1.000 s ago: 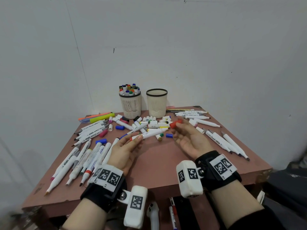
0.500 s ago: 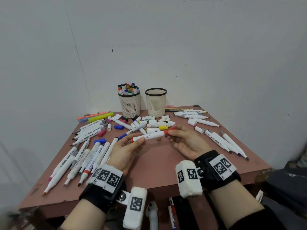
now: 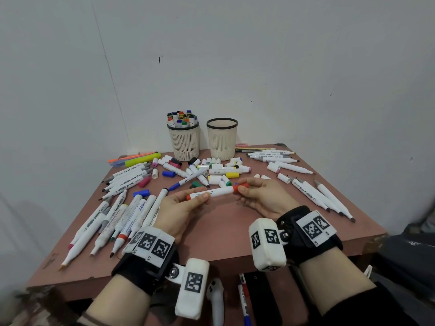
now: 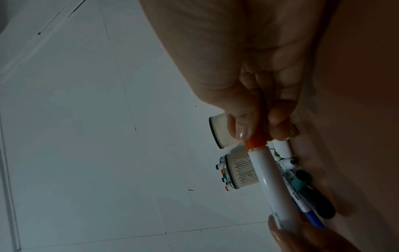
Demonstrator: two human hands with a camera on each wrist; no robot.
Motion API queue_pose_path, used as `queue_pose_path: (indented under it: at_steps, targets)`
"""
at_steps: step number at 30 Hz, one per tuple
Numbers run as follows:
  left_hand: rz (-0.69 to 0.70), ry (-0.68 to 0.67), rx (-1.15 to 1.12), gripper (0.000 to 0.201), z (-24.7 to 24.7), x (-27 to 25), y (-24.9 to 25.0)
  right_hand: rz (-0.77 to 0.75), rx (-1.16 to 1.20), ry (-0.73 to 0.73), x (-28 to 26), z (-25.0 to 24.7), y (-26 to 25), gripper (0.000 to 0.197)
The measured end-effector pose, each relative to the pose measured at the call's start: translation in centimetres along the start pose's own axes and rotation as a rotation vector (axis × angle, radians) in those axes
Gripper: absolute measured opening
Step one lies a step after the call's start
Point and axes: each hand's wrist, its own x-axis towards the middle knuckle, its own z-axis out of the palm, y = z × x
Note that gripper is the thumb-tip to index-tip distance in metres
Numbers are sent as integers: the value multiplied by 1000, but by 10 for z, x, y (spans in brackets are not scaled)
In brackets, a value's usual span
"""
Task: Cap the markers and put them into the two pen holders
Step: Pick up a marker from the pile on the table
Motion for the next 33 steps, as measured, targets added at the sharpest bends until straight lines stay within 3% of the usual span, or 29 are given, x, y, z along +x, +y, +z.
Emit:
queue_pose_path:
  at_steps: [18, 27, 33]
  targets:
    - [1, 91, 6, 10, 2, 5, -4, -102, -166, 0, 4, 5, 7, 20]
    - [34, 71, -56, 7, 5, 1, -2, -34, 94, -51, -1, 4, 2, 16]
    - [7, 125, -157, 5, 4, -3, 4, 28, 153, -58, -3, 8, -1, 17]
